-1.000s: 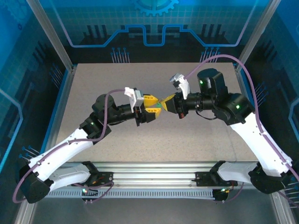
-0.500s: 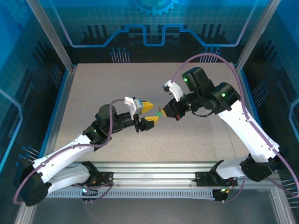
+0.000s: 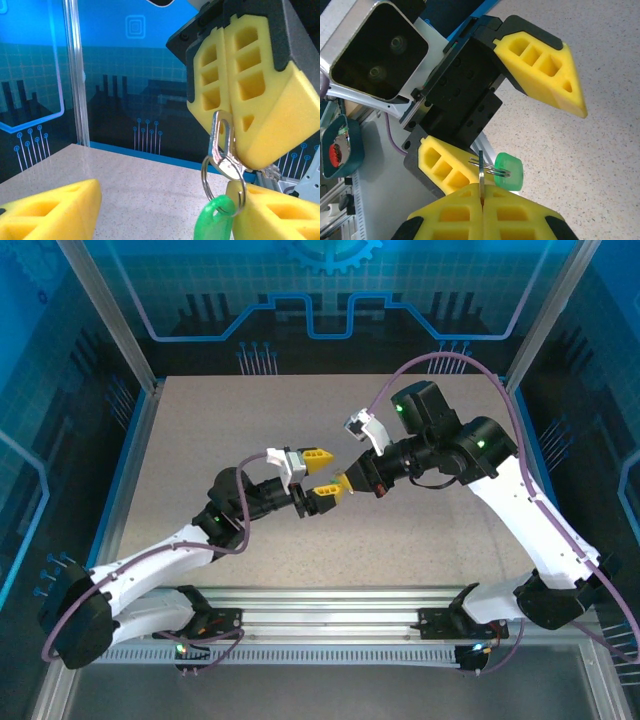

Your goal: Remove the keys from the keyring

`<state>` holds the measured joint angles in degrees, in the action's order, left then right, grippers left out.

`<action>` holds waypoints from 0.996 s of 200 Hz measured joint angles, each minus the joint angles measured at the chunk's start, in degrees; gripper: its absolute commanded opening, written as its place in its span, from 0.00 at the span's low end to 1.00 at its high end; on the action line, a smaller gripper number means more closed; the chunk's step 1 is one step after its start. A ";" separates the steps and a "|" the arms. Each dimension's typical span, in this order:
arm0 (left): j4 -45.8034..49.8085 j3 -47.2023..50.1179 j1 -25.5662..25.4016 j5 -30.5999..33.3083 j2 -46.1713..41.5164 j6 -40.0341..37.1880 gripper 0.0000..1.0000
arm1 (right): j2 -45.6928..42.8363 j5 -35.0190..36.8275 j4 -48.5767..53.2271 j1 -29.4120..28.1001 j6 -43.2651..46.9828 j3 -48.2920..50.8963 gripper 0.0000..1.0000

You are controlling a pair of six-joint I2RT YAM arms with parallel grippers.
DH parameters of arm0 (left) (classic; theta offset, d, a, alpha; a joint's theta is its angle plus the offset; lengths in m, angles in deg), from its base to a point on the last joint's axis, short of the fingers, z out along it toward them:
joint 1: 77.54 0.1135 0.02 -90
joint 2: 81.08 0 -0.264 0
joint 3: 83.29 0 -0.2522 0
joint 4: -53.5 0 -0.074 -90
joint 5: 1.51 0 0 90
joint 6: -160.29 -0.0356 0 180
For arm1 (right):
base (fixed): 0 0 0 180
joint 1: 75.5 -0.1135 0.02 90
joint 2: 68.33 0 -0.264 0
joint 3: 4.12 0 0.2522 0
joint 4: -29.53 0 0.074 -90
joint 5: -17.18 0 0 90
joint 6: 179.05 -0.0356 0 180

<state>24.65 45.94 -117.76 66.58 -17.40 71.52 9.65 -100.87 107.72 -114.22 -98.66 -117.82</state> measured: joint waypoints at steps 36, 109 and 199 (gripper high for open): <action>-2.97 -0.07 0.00 -0.63 2.19 -0.76 0.40 | 0.00 -1.60 -0.92 0.07 -0.68 -0.46 0.00; -4.22 -1.18 0.00 -0.85 2.51 -1.27 0.43 | -0.37 -3.13 -2.34 0.20 -1.53 -0.48 0.00; -2.62 -2.32 0.00 -3.45 0.37 -1.44 0.00 | -0.74 -3.67 -3.19 0.66 -1.99 -0.46 0.00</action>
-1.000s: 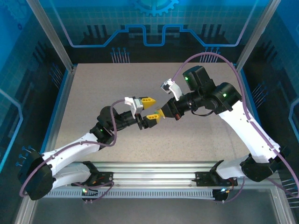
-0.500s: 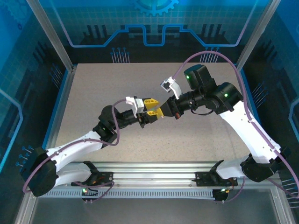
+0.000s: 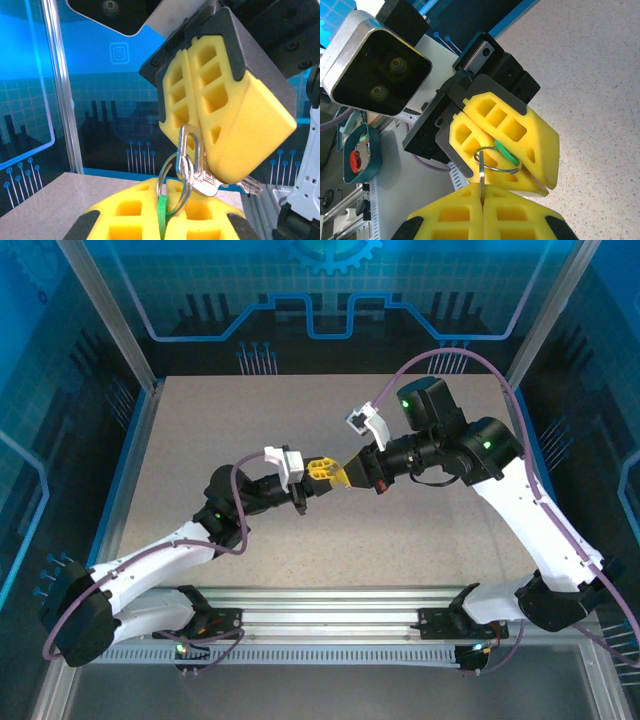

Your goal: Remove the keys from the keyring

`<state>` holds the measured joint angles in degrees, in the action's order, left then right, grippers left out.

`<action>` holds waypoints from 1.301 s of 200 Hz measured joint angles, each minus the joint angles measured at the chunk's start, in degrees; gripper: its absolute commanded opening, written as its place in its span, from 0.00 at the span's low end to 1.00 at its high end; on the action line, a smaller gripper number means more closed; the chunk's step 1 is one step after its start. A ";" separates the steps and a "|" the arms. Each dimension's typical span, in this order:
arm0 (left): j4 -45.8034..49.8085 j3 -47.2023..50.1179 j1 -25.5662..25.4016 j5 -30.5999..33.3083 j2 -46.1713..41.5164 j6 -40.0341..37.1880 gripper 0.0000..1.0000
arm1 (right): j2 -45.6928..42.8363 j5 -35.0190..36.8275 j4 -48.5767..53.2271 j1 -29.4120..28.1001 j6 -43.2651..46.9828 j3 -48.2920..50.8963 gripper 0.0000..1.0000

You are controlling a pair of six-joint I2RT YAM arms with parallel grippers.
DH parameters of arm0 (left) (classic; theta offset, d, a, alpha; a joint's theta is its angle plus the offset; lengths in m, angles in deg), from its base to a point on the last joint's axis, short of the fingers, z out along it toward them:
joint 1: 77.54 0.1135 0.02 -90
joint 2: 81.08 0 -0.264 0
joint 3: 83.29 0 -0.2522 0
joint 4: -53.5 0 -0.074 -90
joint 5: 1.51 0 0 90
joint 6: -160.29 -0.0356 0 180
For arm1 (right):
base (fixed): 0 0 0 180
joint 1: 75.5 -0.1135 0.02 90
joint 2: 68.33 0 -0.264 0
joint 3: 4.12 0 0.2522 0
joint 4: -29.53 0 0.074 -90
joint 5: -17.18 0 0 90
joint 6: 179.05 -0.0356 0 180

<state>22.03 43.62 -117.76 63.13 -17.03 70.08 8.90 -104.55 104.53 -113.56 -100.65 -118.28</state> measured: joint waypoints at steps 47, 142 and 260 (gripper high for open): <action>1.33 -0.68 0.00 -1.07 -0.28 0.22 0.00 | -1.07 0.83 -0.66 0.28 0.00 0.70 0.00; 5.18 -2.34 0.04 -1.99 -1.42 4.07 0.00 | -8.70 15.76 -7.89 -6.25 6.08 7.87 0.00; 13.57 -5.75 0.15 -2.29 -1.55 8.63 0.00 | -15.43 47.93 -18.60 -22.38 22.36 17.81 0.00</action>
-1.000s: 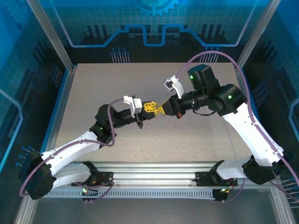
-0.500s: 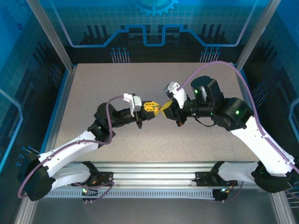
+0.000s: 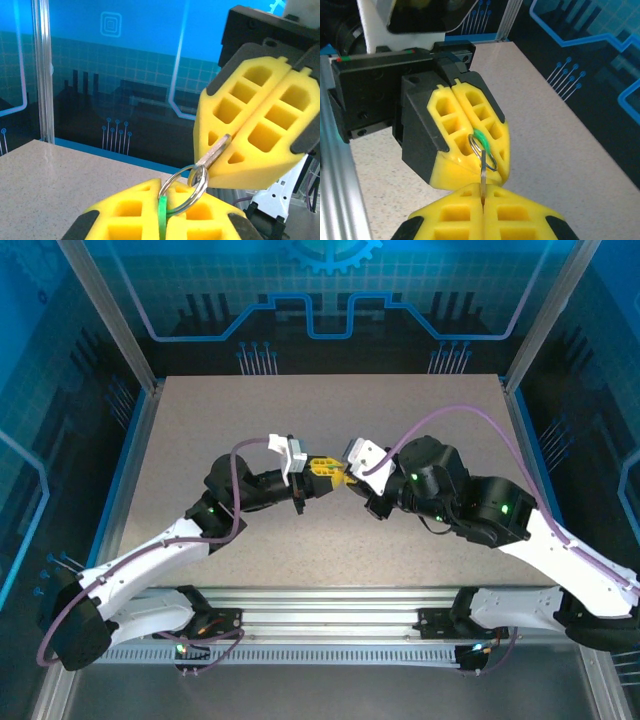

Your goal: Remove the keys from the keyring

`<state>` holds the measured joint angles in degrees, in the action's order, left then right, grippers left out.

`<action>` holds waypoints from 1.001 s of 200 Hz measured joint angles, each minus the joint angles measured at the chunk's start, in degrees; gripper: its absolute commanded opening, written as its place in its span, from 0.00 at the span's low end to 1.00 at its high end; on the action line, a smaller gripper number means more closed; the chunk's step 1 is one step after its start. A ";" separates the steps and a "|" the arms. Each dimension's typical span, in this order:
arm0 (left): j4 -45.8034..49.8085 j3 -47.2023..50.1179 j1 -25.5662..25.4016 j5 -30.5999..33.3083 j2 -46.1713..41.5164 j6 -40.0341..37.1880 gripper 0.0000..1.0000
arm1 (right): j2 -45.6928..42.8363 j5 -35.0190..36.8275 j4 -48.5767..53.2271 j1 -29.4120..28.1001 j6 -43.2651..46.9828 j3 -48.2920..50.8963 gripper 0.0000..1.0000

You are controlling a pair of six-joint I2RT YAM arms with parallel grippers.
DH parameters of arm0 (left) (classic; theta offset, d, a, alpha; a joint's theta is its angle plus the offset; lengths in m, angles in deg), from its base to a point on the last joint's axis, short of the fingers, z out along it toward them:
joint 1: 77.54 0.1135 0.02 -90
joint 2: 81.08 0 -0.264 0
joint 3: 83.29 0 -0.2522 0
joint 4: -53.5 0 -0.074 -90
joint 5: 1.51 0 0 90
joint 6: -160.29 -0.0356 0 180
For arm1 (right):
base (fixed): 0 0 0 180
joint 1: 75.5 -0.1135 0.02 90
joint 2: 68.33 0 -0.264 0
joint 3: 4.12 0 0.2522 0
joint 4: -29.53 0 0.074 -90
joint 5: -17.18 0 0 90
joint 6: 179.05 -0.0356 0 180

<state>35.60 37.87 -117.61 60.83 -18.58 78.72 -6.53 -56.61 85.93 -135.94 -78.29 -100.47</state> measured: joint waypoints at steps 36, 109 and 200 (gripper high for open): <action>0.61 -0.44 0.00 -0.09 0.00 1.38 0.00 | -3.17 6.88 -6.27 -3.76 4.66 5.79 0.00; 1.14 -0.52 0.00 -0.72 0.00 3.80 0.00 | -8.11 11.26 -17.18 -6.71 11.76 15.15 0.00; 3.43 -2.56 0.59 -2.23 0.00 5.20 0.00 | -7.91 18.69 -20.48 -11.21 19.39 16.24 0.00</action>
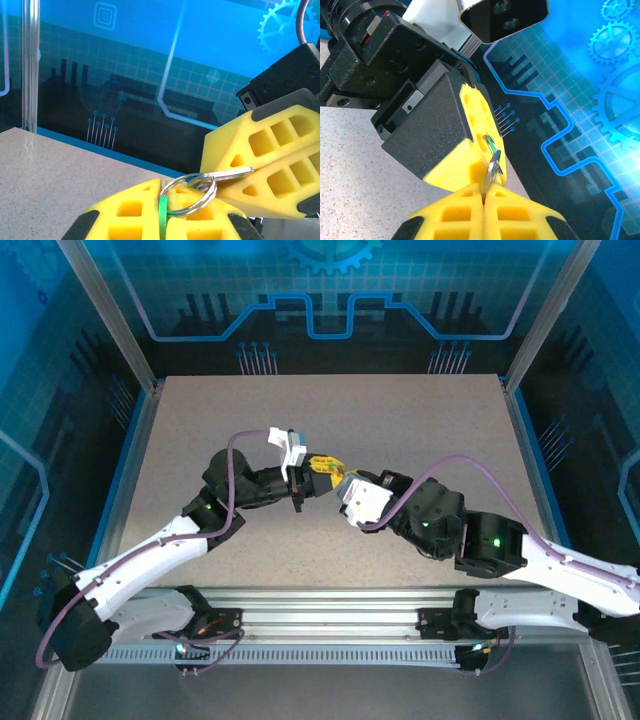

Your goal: Remove the keys from the keyring

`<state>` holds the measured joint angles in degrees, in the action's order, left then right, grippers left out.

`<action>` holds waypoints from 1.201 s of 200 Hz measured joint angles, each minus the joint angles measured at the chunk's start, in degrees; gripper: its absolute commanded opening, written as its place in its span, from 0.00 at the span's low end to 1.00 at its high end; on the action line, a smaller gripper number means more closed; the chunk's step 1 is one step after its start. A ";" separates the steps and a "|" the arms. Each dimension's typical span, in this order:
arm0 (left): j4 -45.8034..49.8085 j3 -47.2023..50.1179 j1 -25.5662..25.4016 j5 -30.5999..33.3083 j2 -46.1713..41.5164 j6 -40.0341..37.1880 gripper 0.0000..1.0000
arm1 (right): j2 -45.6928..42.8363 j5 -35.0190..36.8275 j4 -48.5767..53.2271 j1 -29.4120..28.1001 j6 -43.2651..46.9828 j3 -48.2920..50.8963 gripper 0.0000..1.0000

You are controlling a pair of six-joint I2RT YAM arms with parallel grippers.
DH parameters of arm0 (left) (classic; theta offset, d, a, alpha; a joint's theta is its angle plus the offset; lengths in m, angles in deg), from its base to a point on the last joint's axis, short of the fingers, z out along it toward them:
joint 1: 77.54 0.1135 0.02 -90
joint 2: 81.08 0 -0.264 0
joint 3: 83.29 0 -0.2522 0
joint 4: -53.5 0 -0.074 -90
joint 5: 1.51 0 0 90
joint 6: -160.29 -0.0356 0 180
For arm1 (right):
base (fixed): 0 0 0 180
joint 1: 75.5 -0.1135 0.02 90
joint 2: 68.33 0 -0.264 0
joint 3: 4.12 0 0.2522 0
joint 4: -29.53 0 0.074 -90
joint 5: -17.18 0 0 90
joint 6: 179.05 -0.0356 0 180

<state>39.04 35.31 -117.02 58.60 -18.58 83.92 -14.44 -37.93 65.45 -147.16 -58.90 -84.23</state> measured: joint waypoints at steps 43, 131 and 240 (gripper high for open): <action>2.54 -0.79 0.35 0.00 0.02 -0.04 0.00 | 0.87 2.08 0.07 -0.63 1.88 0.00 0.00; 8.81 -2.14 -0.04 2.10 -0.02 -4.00 0.00 | 4.87 5.05 1.90 -0.70 4.44 -2.12 0.00; 20.92 -6.16 -1.46 8.35 -1.73 -12.76 0.00 | 11.78 7.02 11.06 -0.70 8.07 -10.95 0.00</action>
<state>59.95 29.15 -118.48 66.95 -20.31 71.15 -2.66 -30.91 76.51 -147.86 -50.83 -95.18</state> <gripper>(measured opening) 0.078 0.039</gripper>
